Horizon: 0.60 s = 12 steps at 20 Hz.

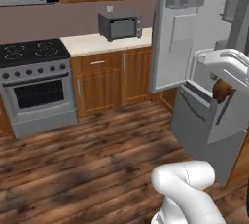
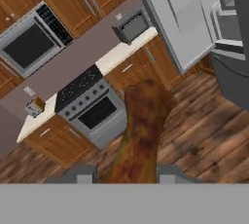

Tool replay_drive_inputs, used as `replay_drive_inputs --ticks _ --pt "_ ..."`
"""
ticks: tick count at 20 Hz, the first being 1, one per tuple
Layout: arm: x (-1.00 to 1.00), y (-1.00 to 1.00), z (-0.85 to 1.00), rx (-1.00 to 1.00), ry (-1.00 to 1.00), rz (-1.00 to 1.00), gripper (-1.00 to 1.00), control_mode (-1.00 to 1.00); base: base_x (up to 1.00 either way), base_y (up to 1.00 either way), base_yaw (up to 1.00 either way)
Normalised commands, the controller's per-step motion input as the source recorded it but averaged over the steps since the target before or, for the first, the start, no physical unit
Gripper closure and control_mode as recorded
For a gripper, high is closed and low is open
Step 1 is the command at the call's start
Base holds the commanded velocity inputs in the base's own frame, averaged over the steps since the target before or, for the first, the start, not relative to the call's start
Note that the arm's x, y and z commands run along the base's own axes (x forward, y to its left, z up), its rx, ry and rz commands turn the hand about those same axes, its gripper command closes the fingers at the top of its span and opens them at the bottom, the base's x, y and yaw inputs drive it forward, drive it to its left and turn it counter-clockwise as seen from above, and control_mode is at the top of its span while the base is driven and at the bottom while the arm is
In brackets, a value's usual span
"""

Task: Transport the chicken drumstick and onion to the fridge. Place the chicken drumstick on the rack containing meat and place the onion on the rack containing the vegetable, ensuring meats and vegetables are on different racks.

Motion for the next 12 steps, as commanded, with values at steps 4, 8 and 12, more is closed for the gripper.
replay_drive_inputs --ticks 4,8,12 --pt "0.00 0.00 0.00 0.00 0.00 0.00 1.00 1.00 1.00 0.90 -0.52" --pt "0.00 0.00 0.00 0.00 0.00 0.00 1.00 1.00 0.94 0.81 -0.70" --pt "0.00 0.00 0.00 0.00 0.00 0.00 1.00 1.00 0.60 0.57 -0.83"
